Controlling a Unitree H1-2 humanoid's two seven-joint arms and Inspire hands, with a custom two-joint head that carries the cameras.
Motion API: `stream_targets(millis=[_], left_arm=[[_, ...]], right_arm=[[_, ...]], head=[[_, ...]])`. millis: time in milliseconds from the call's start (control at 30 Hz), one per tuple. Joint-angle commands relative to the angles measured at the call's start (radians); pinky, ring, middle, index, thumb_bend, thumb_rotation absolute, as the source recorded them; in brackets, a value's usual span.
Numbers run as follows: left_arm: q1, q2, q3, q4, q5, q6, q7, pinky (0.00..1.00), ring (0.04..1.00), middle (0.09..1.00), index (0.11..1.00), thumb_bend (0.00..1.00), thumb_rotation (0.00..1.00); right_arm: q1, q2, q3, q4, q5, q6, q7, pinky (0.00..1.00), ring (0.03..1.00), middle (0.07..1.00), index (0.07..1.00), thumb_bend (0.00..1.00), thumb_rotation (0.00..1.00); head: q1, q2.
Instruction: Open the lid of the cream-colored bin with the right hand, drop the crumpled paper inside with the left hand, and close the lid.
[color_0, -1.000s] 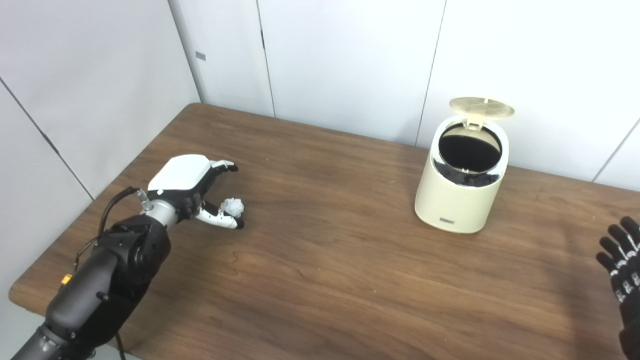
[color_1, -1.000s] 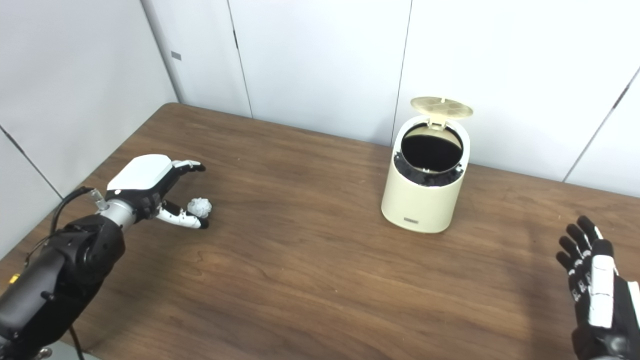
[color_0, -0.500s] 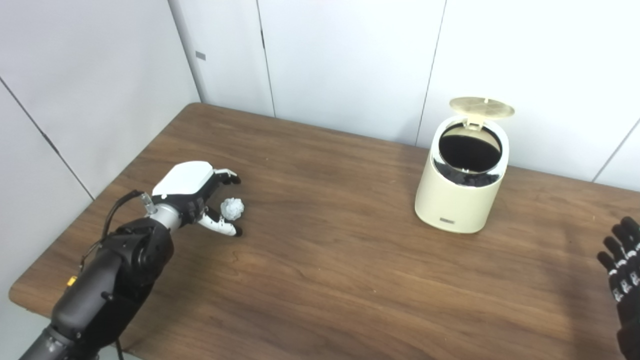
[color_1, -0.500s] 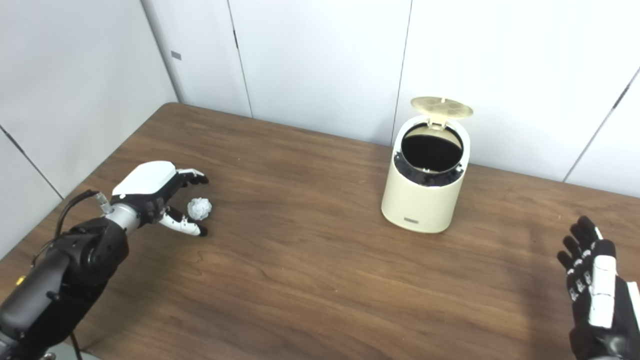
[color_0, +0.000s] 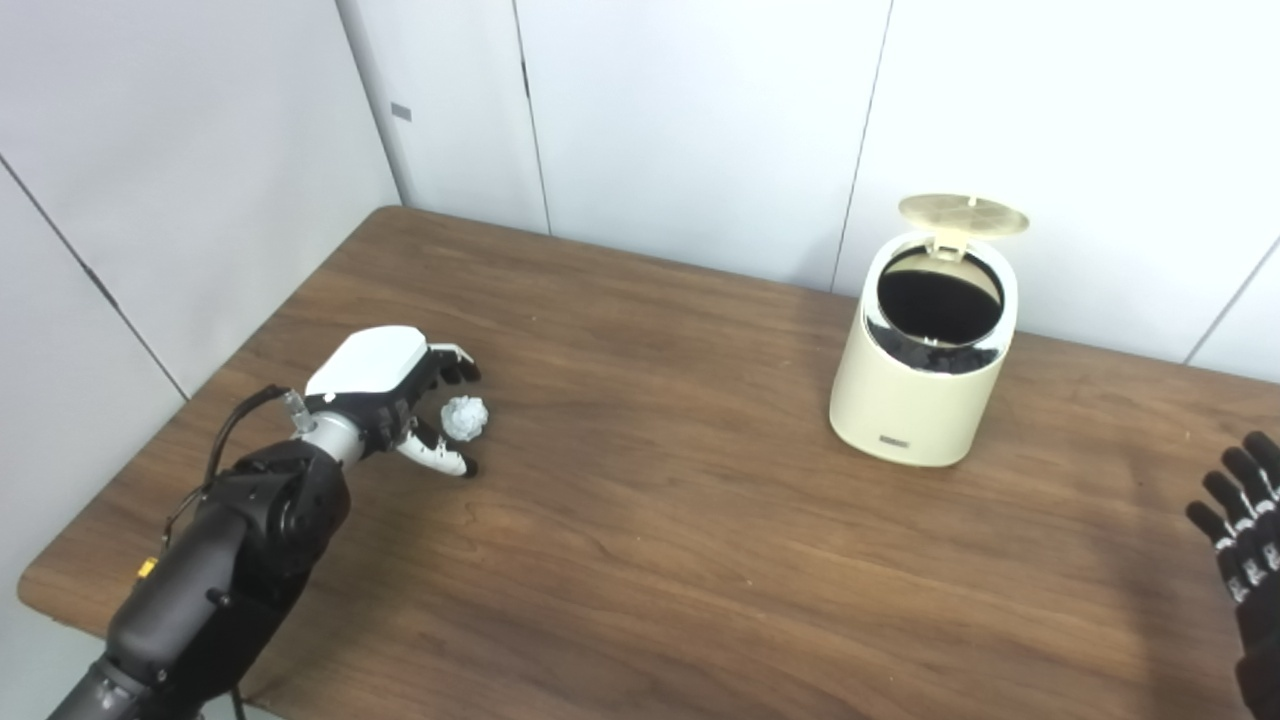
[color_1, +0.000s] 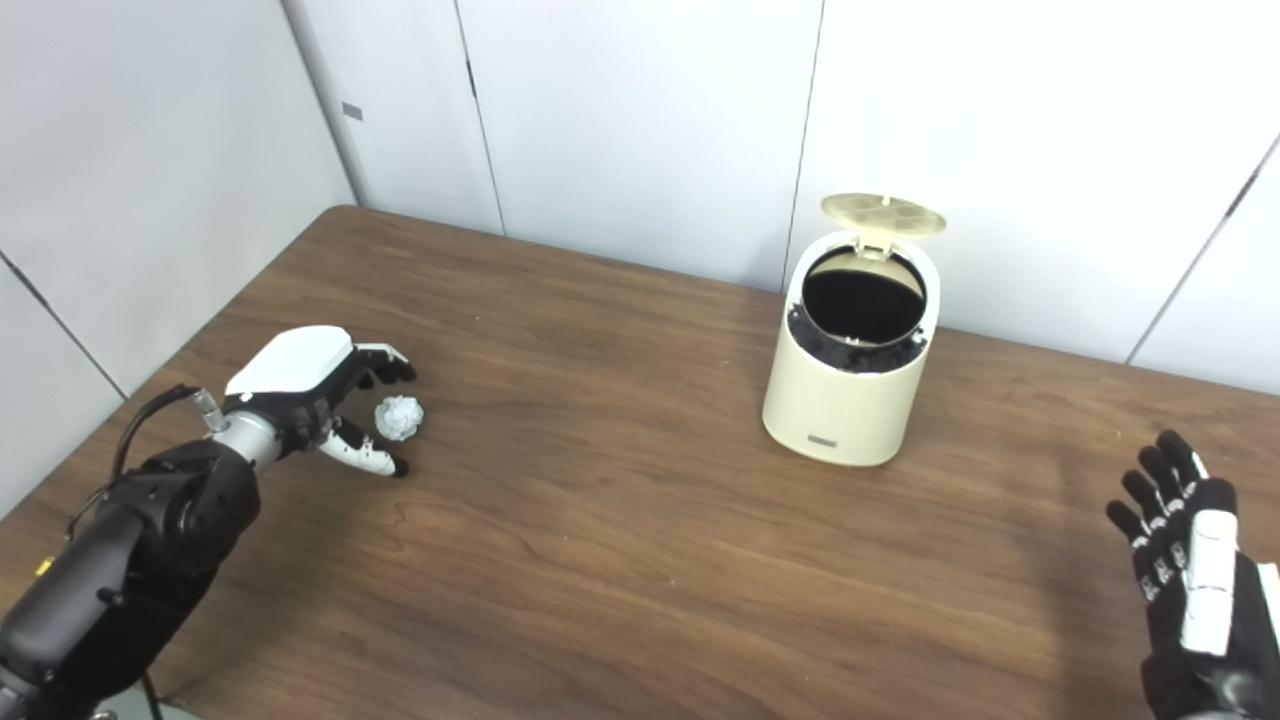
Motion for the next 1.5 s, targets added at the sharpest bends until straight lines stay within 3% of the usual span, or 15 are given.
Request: stream_targets(millis=[0,1000,1467], left_arm=[[-0.014,0.026,0.019,-0.018,0.022,-0.006,0.029,0.61,0.734,0.757,0.744,0.84,0.13],[-0.055,0.006,-0.021,0.050,0.048,-0.002,0.044,0.59,0.730,0.751,0.730,0.82,0.12],[-0.066,0.003,-0.010,0.056,0.016,-0.001,0.042,0.57,0.674,0.696,0.715,0.80,0.08]], right_arm=[[-0.026,-0.003,-0.007,-0.017,0.005,-0.016,-0.002,0.91,0.941,0.944,0.924,0.45,1.00],[-0.021,-0.003,-0.010,-0.022,0.004,-0.015,-0.005,0.90,0.943,0.938,0.894,0.42,1.00],[-0.020,-0.011,-0.014,0.012,0.005,-0.045,0.001,0.90,0.948,0.944,0.894,0.44,1.00]], head=[[0.001,0.001],[-0.012,0.008],[-0.013,0.010]])
